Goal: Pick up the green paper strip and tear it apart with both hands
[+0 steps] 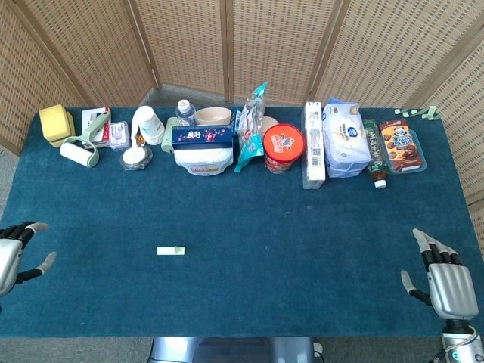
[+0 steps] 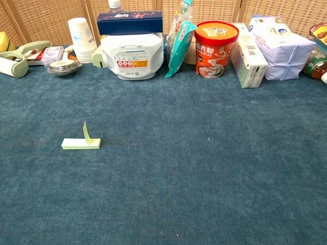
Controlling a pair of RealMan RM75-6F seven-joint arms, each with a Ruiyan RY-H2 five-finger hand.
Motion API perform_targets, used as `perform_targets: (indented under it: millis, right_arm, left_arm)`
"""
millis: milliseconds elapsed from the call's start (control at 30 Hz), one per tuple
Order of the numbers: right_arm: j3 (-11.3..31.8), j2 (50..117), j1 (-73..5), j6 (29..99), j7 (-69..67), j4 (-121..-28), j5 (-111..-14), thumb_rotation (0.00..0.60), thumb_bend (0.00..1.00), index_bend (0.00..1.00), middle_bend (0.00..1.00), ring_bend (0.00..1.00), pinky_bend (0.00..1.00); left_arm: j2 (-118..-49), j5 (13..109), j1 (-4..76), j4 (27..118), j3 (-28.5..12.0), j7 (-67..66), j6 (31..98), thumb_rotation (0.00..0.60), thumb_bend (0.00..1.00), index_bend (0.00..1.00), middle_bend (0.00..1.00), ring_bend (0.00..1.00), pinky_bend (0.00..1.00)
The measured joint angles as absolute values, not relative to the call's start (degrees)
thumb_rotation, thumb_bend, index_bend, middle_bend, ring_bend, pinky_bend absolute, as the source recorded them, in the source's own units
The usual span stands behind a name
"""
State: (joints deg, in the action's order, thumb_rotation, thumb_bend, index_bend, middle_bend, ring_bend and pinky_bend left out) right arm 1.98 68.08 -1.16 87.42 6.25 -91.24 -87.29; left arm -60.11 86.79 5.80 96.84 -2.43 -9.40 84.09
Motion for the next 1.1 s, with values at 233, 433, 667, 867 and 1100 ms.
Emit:
perform_targets:
  millis: [233, 433, 667, 867, 1100]
  right_arm:
    - [1.9, 68.3, -0.9, 87.4, 7.1, -91.8, -86.9, 0.491, 0.42, 0.00, 0.18, 0.18, 0.23]
    - [2.1, 68.6, -0.6, 87.9, 7.2, -91.8, -86.6, 0.490, 0.42, 0.00, 0.18, 0.18, 0.23]
    - [2.2, 68.6, -0.4, 88.3, 7.4, -92.1, -86.8, 0.491, 0.42, 0.00, 0.18, 0.18, 0.23]
    - [2.3, 68.6, -0.4, 88.0, 7.5, -92.4, -86.3, 0.490, 0.42, 0.00, 0.18, 0.18, 0.23]
    - [2.6, 69.0, -0.8, 87.8, 7.1, -92.0, -86.5, 0.491, 0.42, 0.00, 0.18, 0.18, 0.23]
  left_arm:
    - [-60.1, 87.7, 10.7, 97.2, -3.7, -10.3, 78.9, 0.451, 0.27, 0.32, 0.72, 0.73, 0.68]
    - [-60.8, 90.0, 15.5, 96.2, -4.8, -10.0, 74.6, 0.265, 0.23, 0.30, 1.00, 0.99, 0.92]
    - [-61.8, 93.0, 21.2, 94.4, -5.2, -9.0, 68.4, 0.405, 0.21, 0.33, 1.00, 1.00, 0.98]
    - [-61.7, 92.9, 25.2, 95.4, -4.9, -10.2, 62.0, 0.600, 0.22, 0.37, 1.00, 1.00, 0.98]
    - [-63.0, 90.0, 28.3, 97.5, -4.9, -12.8, 57.2, 0.600, 0.22, 0.40, 1.00, 1.00, 0.98]
